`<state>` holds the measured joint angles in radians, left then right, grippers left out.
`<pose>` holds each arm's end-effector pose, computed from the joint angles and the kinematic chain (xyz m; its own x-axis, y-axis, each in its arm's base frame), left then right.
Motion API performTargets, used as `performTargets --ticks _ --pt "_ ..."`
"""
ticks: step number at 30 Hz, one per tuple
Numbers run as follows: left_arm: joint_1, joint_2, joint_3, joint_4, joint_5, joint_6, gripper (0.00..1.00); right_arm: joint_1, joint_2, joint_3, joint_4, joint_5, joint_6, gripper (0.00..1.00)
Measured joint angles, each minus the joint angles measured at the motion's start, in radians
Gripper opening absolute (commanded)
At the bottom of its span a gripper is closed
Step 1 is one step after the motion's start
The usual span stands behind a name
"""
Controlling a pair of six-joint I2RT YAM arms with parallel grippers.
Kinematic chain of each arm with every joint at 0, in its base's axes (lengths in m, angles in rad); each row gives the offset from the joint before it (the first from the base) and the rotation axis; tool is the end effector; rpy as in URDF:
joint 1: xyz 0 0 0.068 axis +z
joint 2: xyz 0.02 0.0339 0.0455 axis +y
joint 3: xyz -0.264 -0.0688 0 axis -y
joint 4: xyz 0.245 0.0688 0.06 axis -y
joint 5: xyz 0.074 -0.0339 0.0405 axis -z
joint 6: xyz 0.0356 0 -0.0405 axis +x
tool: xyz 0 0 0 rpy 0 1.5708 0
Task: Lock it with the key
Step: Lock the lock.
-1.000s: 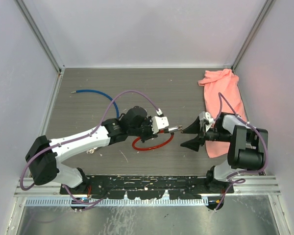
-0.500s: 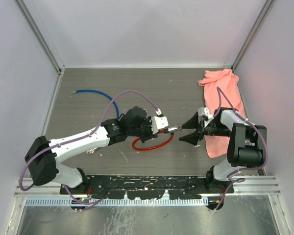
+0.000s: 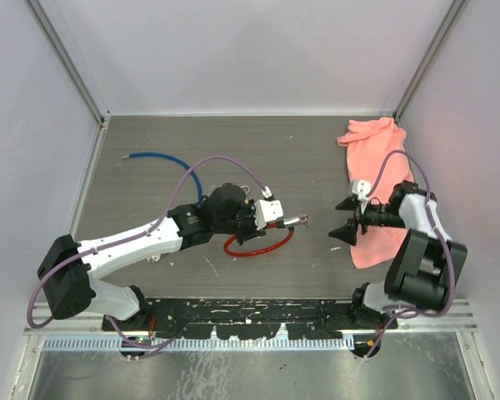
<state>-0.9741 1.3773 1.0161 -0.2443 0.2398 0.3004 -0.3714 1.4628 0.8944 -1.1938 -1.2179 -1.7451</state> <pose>0.1666 -0.2603 0.2803 -0.0353 0.5635 -0.8254 0.9670 0.2278 0.1142 0.2114 -0.0465 0.2099 -0.1287 -0.3152 -0.9403 -0.9515 0.3063 0.0276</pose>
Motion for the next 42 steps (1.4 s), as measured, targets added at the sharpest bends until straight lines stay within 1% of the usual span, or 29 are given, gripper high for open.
performTargets --ticks 1,4,6,7,8,9,10,11,13,16,18,20,22,24,26,30,33,35,38,42 --pt "0.0 -0.003 -0.002 0.0 0.0 0.0 0.0 -0.003 -0.052 -0.035 0.098 0.045 0.073 1.0" --pt "0.0 -0.009 -0.005 -0.001 0.0 0.0 0.0 -0.002 -0.214 -0.135 0.312 0.144 0.247 1.0" --pt "0.0 -0.009 -0.005 -0.001 0.0 0.0 0.0 0.0 -0.296 -0.183 0.428 0.167 0.365 1.0" --pt "0.0 -0.009 -0.006 0.0 0.0 0.0 0.0 0.0 -0.323 -0.198 0.481 0.166 0.428 0.95" --pt "0.0 -0.009 -0.006 0.0 0.0 0.0 0.0 0.0 -0.335 -0.202 0.512 0.159 0.472 0.88" --pt "0.0 -0.01 -0.007 0.0 0.0 0.0 0.0 0.0 -0.332 -0.198 0.523 0.14 0.483 0.82" --pt "0.0 -0.01 -0.008 0.0 0.0 0.0 0.0 0.002 -0.311 -0.183 0.492 0.114 0.463 0.76" --pt "0.0 -0.01 -0.008 0.001 0.0 -0.001 0.0 0.004 -0.3 -0.179 0.48 0.105 0.452 0.74" --pt "0.0 -0.016 -0.015 0.003 0.0 -0.001 0.0 0.022 -0.237 -0.152 0.409 0.084 0.37 0.73" --pt "0.0 -0.028 -0.029 0.008 0.0 -0.005 0.0 0.061 -0.202 -0.17 0.406 0.096 0.34 0.75" --pt "0.0 -0.034 -0.036 0.013 0.0 -0.009 0.0 0.095 -0.246 -0.217 0.464 0.127 0.382 0.76" --pt "0.0 -0.037 -0.04 0.017 0.0 -0.018 0.0 0.15 -0.329 -0.277 0.521 0.155 0.442 0.75" --pt "0.0 -0.037 -0.042 0.023 0.0 -0.024 0.0 0.228 -0.409 -0.319 0.572 0.167 0.517 0.73" --pt "0.0 -0.037 -0.043 0.024 0.0 -0.026 0.0 0.294 -0.439 -0.34 0.636 0.167 0.594 0.71" --pt "0.0 -0.037 -0.044 0.026 0.0 -0.028 0.0 0.348 -0.438 -0.357 0.709 0.162 0.683 0.69" --pt "0.0 -0.037 -0.047 0.033 0.0 -0.032 0.0 0.369 -0.387 -0.361 0.785 0.128 0.797 0.68" --pt "0.0 -0.037 -0.051 0.042 0.002 -0.035 0.0 0.385 -0.362 -0.361 0.801 0.09 0.83 0.68" --pt "0.0 -0.037 -0.051 0.046 0.004 -0.039 0.0 0.416 -0.356 -0.361 0.803 0.072 0.832 0.67" --pt "0.0 -0.037 -0.052 0.046 0.008 -0.043 0.0 0.456 -0.357 -0.363 0.82 0.053 0.835 0.62" --pt "0.0 -0.037 -0.056 0.052 0.016 -0.045 0.0 0.49 -0.357 -0.379 0.885 0.05 0.87 0.56"
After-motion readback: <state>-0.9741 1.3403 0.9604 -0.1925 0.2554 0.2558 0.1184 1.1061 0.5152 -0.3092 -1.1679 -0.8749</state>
